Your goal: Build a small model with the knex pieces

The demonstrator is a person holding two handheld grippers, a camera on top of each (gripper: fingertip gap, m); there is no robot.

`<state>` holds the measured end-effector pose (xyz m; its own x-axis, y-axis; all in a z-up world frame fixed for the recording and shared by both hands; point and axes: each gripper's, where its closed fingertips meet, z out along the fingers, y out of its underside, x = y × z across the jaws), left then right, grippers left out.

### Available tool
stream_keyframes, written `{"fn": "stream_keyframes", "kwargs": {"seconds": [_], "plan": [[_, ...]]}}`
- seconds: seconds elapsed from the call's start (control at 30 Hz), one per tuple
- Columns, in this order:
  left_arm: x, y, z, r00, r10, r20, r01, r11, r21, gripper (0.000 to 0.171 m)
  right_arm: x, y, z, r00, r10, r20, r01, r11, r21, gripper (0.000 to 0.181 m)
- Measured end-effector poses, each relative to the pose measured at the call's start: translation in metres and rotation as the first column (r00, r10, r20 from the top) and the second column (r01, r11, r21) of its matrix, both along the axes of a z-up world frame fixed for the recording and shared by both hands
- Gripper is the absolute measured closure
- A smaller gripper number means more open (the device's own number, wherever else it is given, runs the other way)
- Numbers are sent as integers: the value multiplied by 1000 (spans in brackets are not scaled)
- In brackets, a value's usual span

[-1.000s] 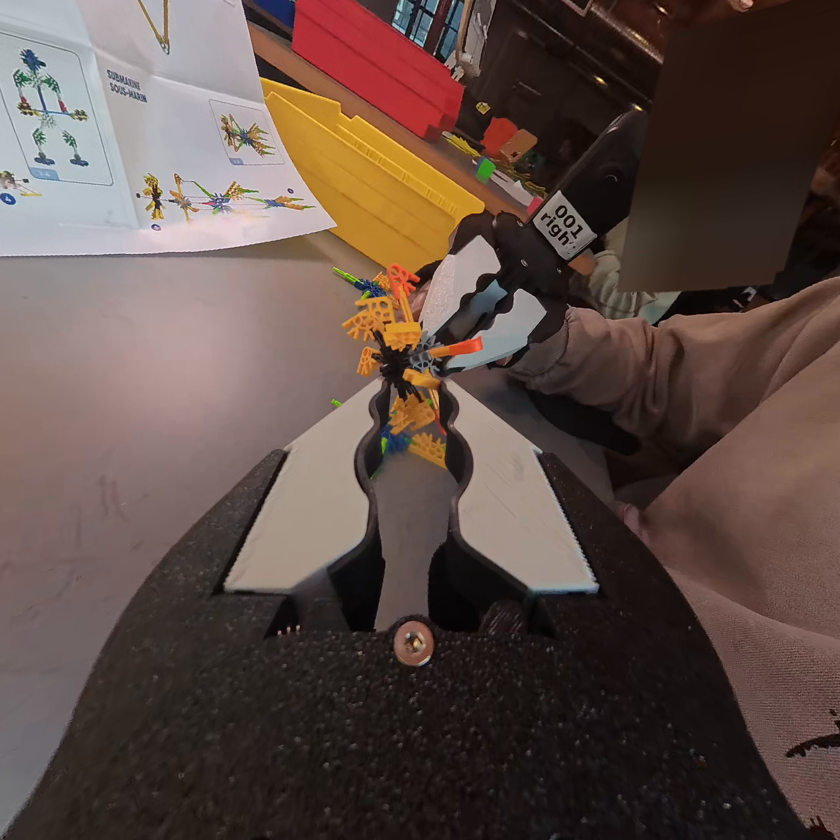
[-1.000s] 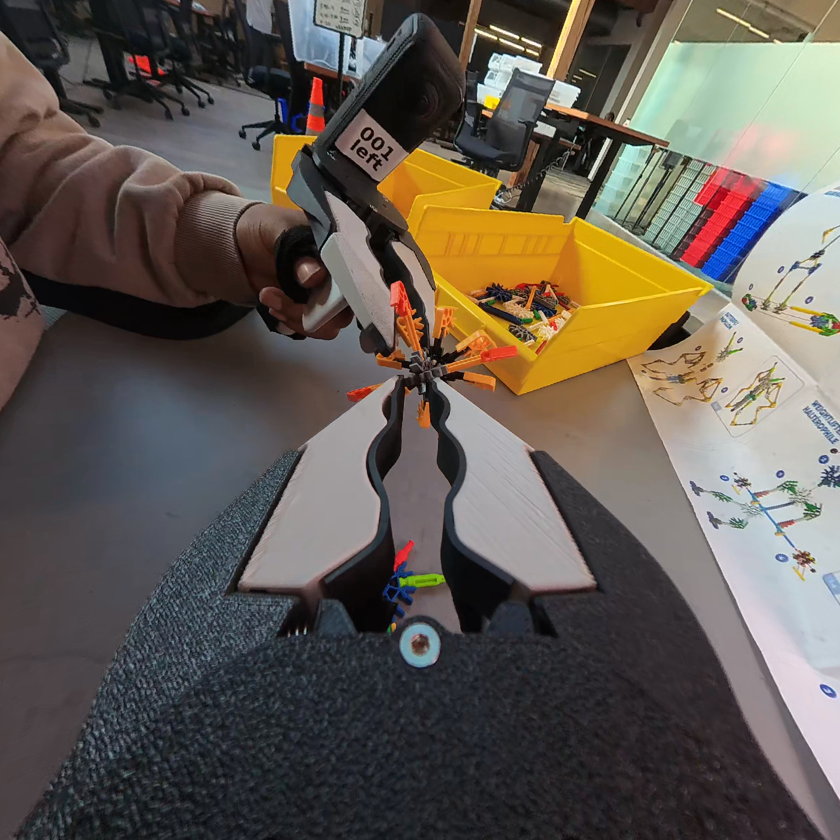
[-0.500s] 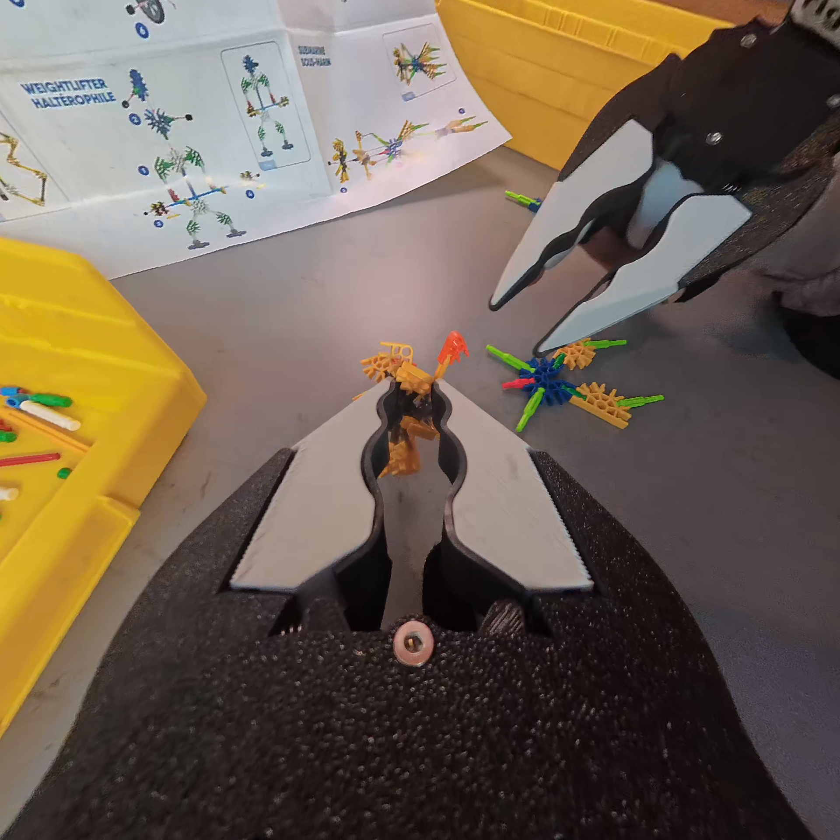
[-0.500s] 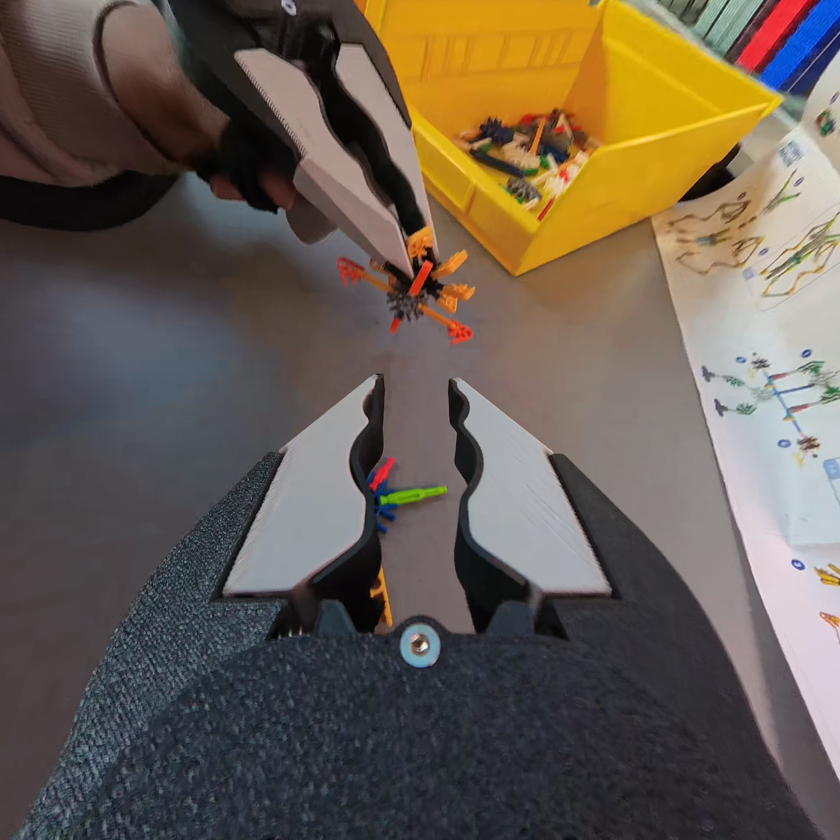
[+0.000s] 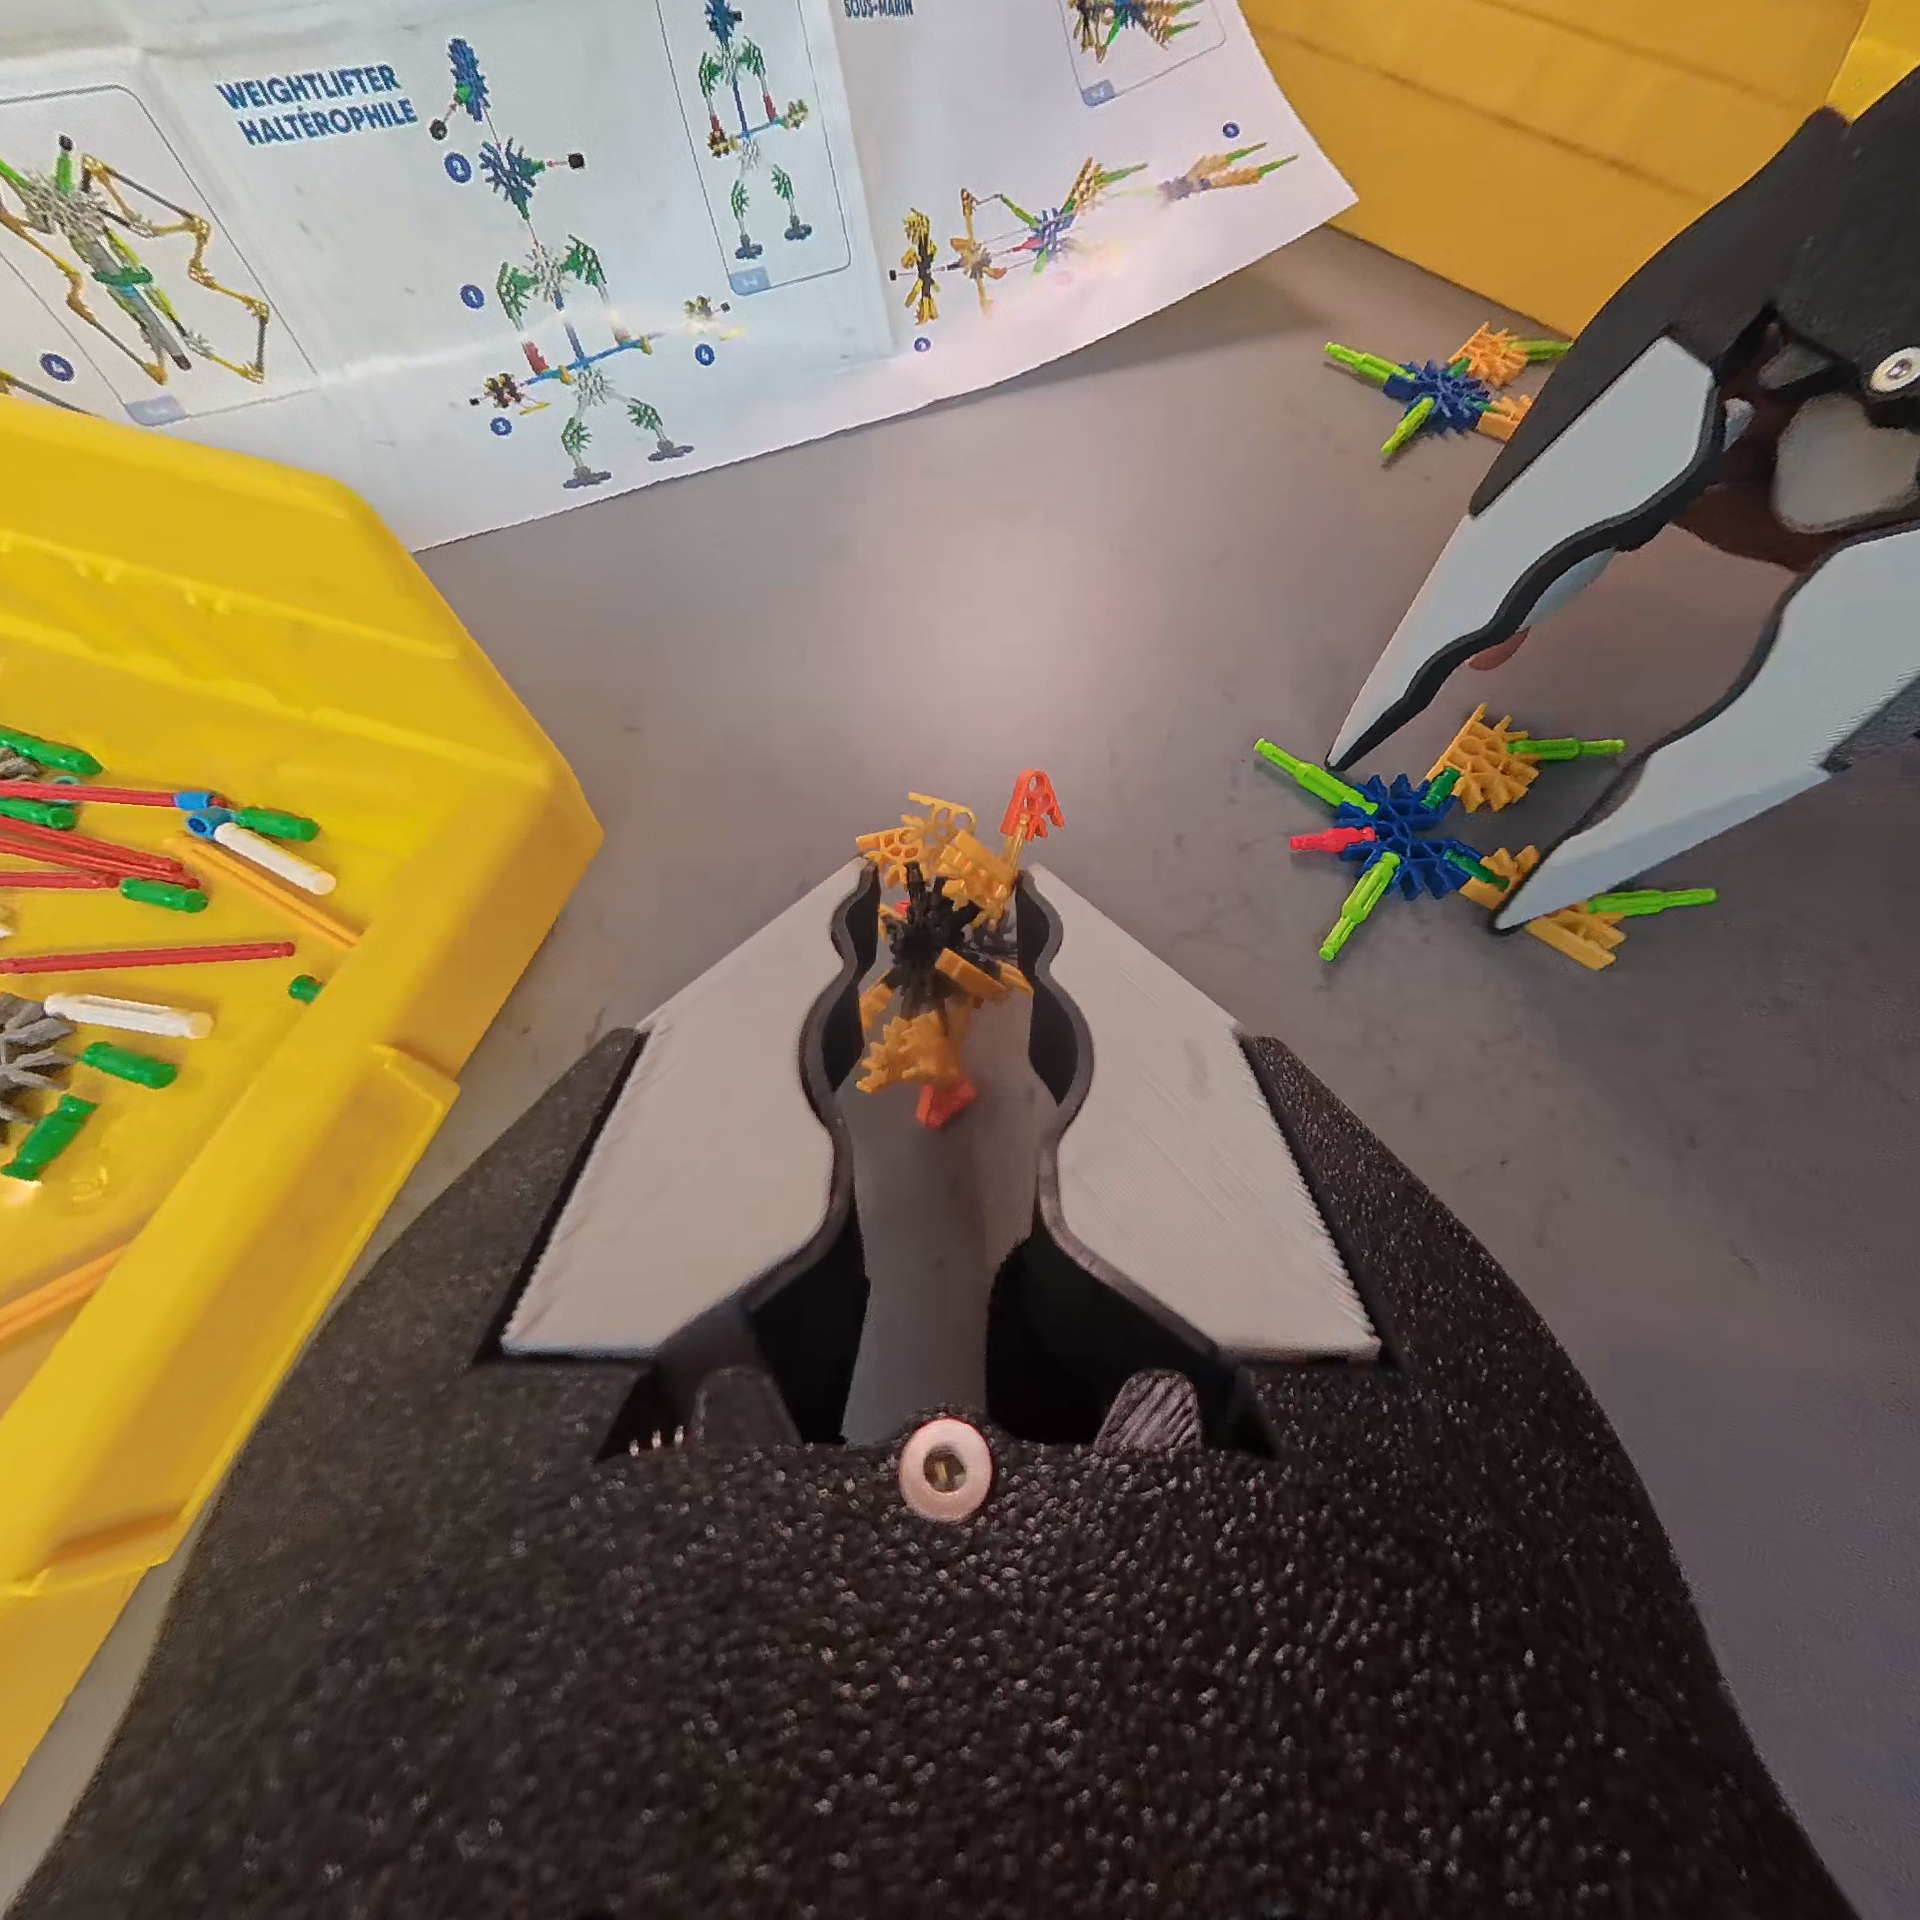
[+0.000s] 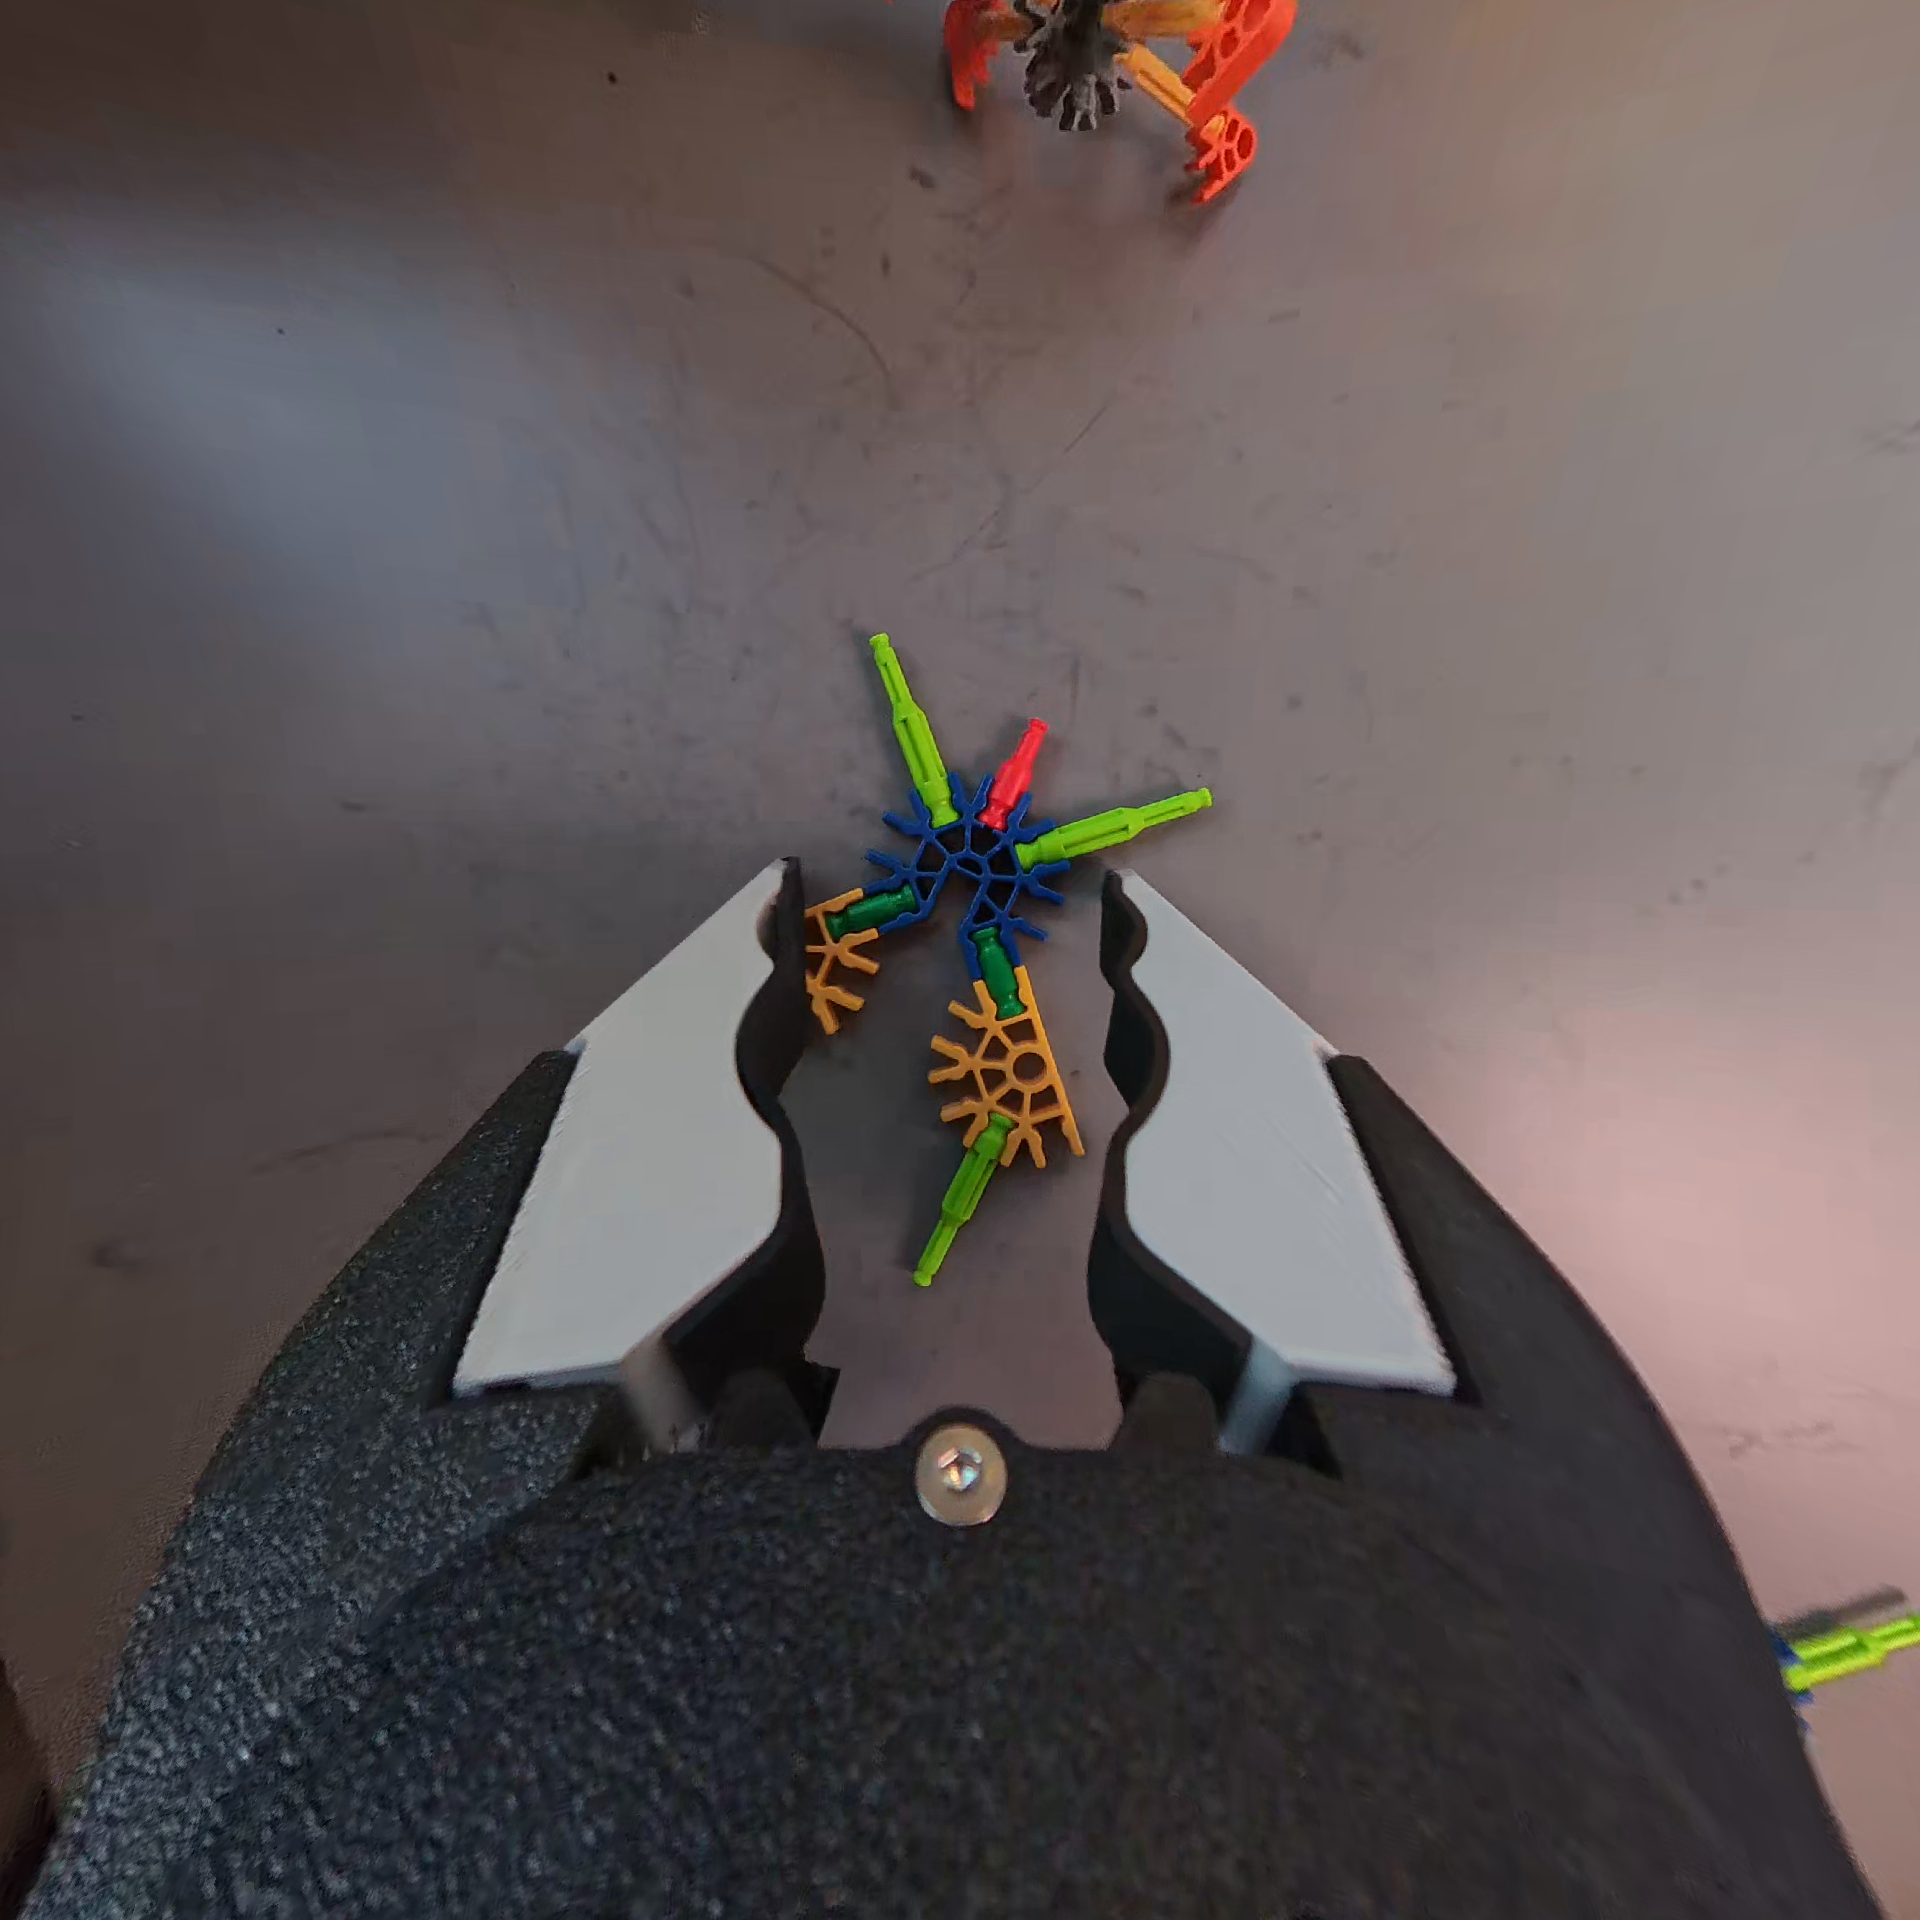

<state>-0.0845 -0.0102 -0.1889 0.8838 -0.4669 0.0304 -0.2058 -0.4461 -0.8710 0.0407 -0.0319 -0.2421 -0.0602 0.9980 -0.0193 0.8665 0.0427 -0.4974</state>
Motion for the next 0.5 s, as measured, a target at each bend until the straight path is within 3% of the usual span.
{"fn": "stream_keyframes", "kwargs": {"seconds": [0.07,0.17,0.3,0.4,0.5], "plan": [[1,-2,16,998,-28,48,26,999,47,141,-2,-2,0,998,64,-19,-63,998,25,144],[7,-8,40,992,-92,92,78,987,139,139,-7,-8,2,987,157,-41,-153,985,78,145],[28,-22,54,972,-217,92,195,960,201,139,-10,-42,3,908,412,-78,-401,908,125,145],[61,-44,52,918,-389,79,368,908,201,140,-10,-68,5,844,527,-102,-518,849,103,145],[96,-74,30,824,-562,69,556,827,90,127,-9,-78,4,812,574,-104,-566,818,99,145]]}}
